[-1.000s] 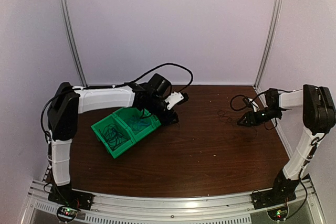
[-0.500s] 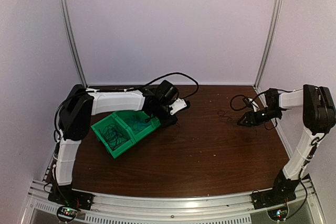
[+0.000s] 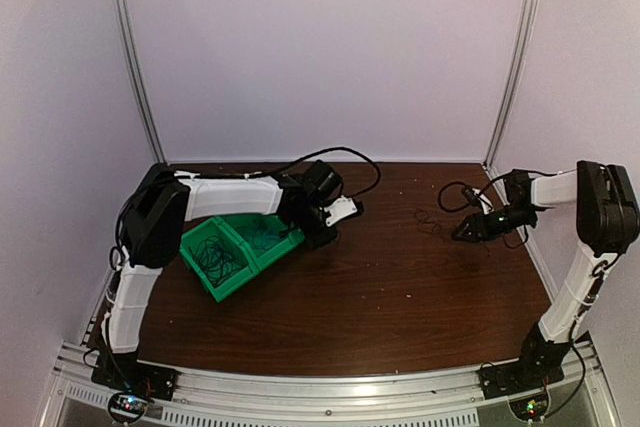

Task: Untangle the cables

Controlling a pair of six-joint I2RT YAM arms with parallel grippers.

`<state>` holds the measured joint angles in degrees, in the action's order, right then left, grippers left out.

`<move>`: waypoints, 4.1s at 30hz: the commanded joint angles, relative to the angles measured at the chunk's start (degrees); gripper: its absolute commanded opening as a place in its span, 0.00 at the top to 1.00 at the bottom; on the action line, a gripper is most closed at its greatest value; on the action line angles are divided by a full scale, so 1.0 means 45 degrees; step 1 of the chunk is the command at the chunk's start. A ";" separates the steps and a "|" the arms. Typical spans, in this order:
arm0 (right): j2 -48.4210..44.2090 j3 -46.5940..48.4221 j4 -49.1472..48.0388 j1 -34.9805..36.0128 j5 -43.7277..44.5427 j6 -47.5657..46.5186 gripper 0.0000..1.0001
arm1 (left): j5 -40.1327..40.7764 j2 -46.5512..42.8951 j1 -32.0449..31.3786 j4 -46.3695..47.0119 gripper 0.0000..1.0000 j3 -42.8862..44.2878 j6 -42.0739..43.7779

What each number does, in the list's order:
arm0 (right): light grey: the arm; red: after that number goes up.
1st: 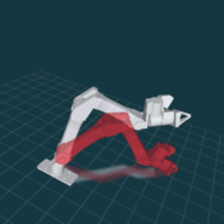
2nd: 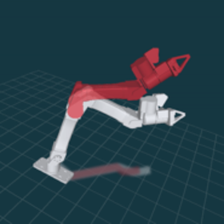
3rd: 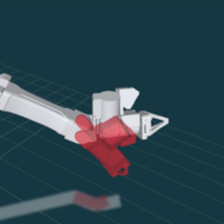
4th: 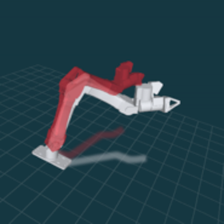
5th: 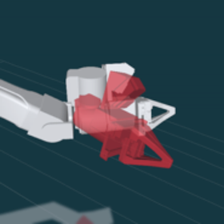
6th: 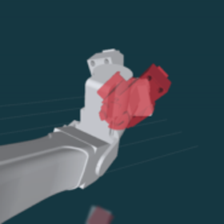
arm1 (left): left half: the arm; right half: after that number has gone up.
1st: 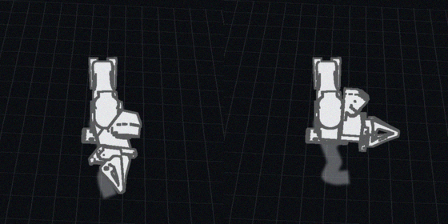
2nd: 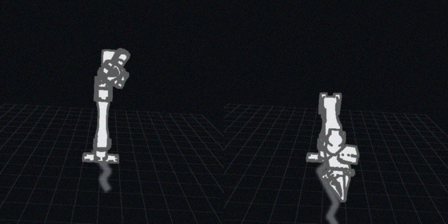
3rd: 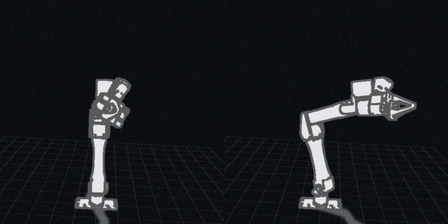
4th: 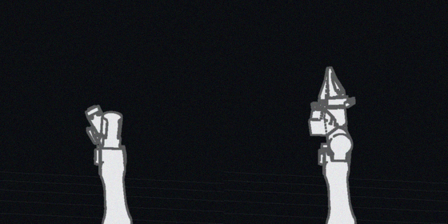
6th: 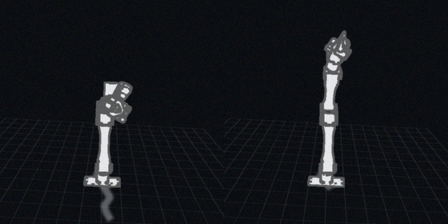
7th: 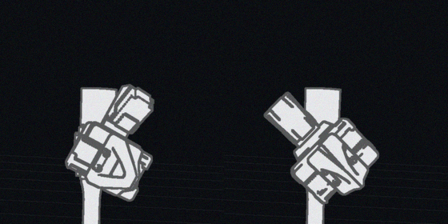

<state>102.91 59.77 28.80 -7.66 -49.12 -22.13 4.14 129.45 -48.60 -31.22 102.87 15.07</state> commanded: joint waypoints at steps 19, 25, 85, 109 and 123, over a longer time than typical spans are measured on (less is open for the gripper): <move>0.0386 0.0344 0.0178 0.0062 -0.0197 -0.0183 0.37 | 0.2024 -0.2802 0.1642 0.0459 1.00 0.0820 0.0113; 0.0522 0.0370 0.0183 0.0072 -0.0178 -0.0199 0.37 | 0.2178 -0.3766 0.2211 0.1728 1.00 0.0080 -0.0097; 0.1251 0.0643 0.0634 0.0062 -0.0207 -0.0509 0.36 | -0.0605 -0.7063 0.2968 0.7120 1.00 -0.1316 -0.2653; 0.1290 0.0644 0.0710 0.0062 -0.0196 -0.0552 0.00 | -0.1461 -0.6345 0.2968 0.8637 1.00 -0.3873 -0.3993; 0.1292 0.0664 0.0770 0.0073 -0.0177 -0.0610 0.00 | -0.1372 -0.5078 0.3141 0.9020 1.00 -0.4576 -0.4032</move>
<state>107.50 62.43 30.76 -7.53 -51.64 -24.27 -1.91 104.31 -35.16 4.89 83.55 -2.09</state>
